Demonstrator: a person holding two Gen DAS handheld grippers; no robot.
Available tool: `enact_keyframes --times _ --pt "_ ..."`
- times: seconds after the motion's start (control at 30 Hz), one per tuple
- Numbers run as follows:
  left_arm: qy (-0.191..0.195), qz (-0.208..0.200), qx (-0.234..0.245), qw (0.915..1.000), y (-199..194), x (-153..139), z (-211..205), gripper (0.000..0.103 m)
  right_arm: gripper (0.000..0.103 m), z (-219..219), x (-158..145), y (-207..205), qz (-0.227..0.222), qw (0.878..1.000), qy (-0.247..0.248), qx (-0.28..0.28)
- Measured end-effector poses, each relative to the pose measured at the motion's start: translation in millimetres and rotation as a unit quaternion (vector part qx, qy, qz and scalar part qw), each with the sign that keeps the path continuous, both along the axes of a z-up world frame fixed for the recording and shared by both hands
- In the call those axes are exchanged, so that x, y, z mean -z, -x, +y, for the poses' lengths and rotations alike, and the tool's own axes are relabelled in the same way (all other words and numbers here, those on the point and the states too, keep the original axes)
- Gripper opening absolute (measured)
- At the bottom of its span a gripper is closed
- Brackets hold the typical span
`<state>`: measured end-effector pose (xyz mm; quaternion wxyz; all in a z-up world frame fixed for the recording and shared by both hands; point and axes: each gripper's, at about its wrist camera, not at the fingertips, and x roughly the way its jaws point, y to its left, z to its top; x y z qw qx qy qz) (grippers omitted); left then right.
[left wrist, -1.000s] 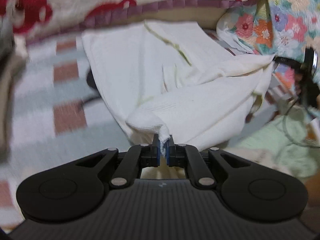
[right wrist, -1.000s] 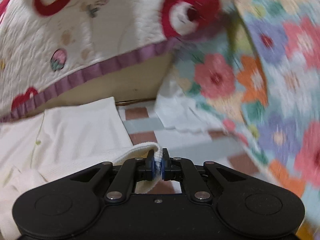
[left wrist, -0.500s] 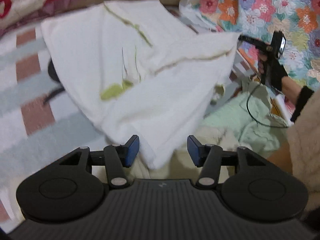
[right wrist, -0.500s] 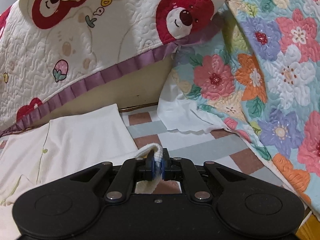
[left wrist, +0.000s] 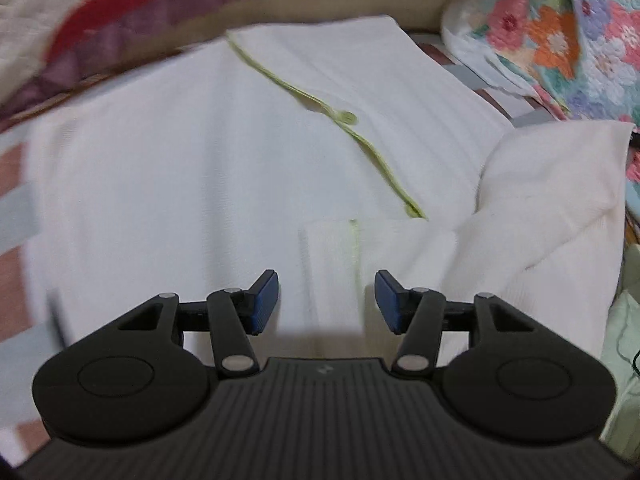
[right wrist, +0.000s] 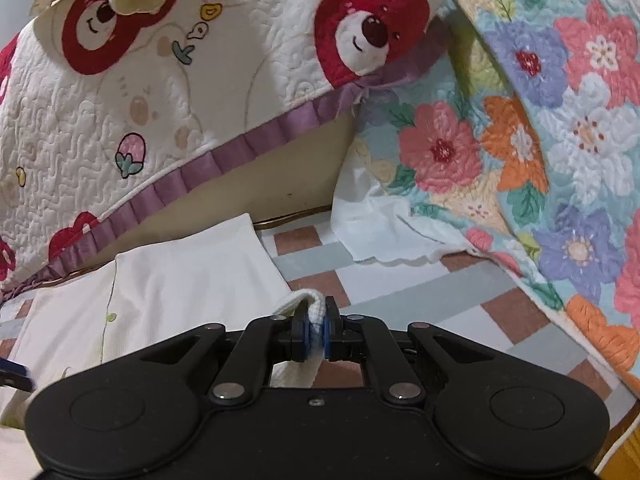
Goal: Fold clothes
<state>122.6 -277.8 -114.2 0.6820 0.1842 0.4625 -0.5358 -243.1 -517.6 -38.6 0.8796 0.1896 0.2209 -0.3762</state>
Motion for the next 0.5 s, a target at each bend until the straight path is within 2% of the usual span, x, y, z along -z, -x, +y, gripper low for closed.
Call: enact_keyframes --times 0.07,0.13,0.2,0.3,0.33,0.4,0.47,0.5 --pt "0.007 -0.002 0.015 0.9999 7 6 -6 0.046 0.007 -2 2 1 -0.003 1.0 -0.007 -0.002" --pt "0.022 -0.006 0.033 0.9992 17 3 -6 0.007 0.007 -2 2 2 -0.002 1.0 -0.006 -0.007" --pt "0.047 -0.012 0.053 0.9974 28 -6 1 0.007 0.007 -2 2 1 0.0 1.0 -0.002 -0.013" --pt "0.135 -0.03 0.077 0.9874 43 -44 44 0.006 0.007 -2 1 1 0.001 1.0 0.002 -0.019" --pt "0.166 -0.039 0.087 0.9815 49 -56 61 0.006 0.007 -2 1 1 0.003 1.0 0.004 -0.02" --pt "0.238 -0.071 0.117 0.9615 62 -79 108 0.007 0.007 -3 2 3 0.001 1.0 -0.003 -0.015" --pt "0.241 -0.088 0.139 0.9565 73 -87 144 0.007 0.007 -8 7 6 -0.003 1.0 -0.015 -0.006" --pt "0.223 -0.092 0.141 0.9602 76 -82 152 0.007 0.007 -10 9 8 -0.004 1.0 -0.022 -0.001"
